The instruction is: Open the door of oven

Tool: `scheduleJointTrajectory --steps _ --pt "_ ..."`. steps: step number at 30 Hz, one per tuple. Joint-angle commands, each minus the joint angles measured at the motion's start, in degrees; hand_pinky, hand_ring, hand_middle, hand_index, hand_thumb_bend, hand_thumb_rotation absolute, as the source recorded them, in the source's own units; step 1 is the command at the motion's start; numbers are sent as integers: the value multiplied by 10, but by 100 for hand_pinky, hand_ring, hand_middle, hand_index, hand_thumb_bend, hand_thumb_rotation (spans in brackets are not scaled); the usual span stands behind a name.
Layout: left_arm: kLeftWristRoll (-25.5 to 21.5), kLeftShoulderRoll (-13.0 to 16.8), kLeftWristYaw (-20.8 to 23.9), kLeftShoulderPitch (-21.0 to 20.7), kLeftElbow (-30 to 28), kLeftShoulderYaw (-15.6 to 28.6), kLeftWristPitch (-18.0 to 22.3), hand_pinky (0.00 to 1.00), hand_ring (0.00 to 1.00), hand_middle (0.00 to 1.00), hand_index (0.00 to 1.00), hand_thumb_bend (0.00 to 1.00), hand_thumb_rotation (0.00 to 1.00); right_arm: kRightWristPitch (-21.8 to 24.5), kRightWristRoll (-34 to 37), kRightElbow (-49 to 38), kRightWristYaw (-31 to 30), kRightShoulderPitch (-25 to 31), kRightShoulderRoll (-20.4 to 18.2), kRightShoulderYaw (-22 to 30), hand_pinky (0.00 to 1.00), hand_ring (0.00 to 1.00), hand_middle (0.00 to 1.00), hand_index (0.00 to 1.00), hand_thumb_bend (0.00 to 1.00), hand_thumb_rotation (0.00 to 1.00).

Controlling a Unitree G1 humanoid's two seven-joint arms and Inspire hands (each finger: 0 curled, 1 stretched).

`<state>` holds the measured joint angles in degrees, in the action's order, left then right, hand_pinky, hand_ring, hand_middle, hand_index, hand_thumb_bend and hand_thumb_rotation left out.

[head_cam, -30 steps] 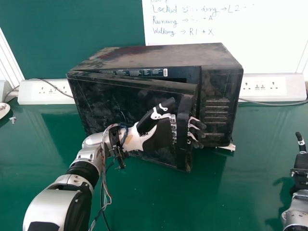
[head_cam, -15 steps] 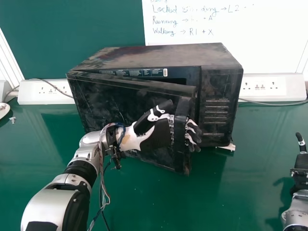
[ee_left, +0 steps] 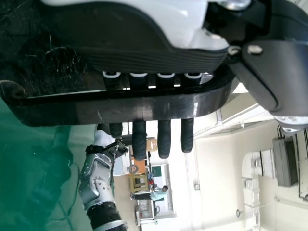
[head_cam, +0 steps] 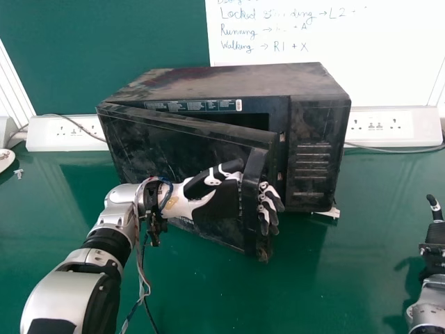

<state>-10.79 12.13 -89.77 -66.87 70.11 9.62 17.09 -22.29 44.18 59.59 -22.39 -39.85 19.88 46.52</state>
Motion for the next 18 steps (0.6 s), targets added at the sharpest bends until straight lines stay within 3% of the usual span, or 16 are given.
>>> scheduleJointTrajectory --steps 1,4,10,16,18 --pt "0 16 -22 -8 -10 -3 43 35 52 69 76 95 88 1 -5 -5 7 -9 -3 -5 37 43 59 62 100 89" --pt "-13 20 -27 -8 -18 -15 36 36 52 69 76 94 87 -1 -7 -5 11 -9 -2 -6 38 43 59 62 100 89" --pt "-58 37 -27 -8 -46 -72 -16 39 55 69 76 96 81 1 -5 -1 6 -8 0 -6 38 43 58 62 100 88" --pt "-93 47 -27 0 -74 -103 -4 39 50 63 74 96 83 -1 -8 -1 17 -9 0 -7 37 42 56 63 100 88" --pt "-105 51 -27 2 -85 -117 -12 38 51 63 74 92 79 -1 -8 0 21 -10 0 -8 36 41 56 63 100 88"
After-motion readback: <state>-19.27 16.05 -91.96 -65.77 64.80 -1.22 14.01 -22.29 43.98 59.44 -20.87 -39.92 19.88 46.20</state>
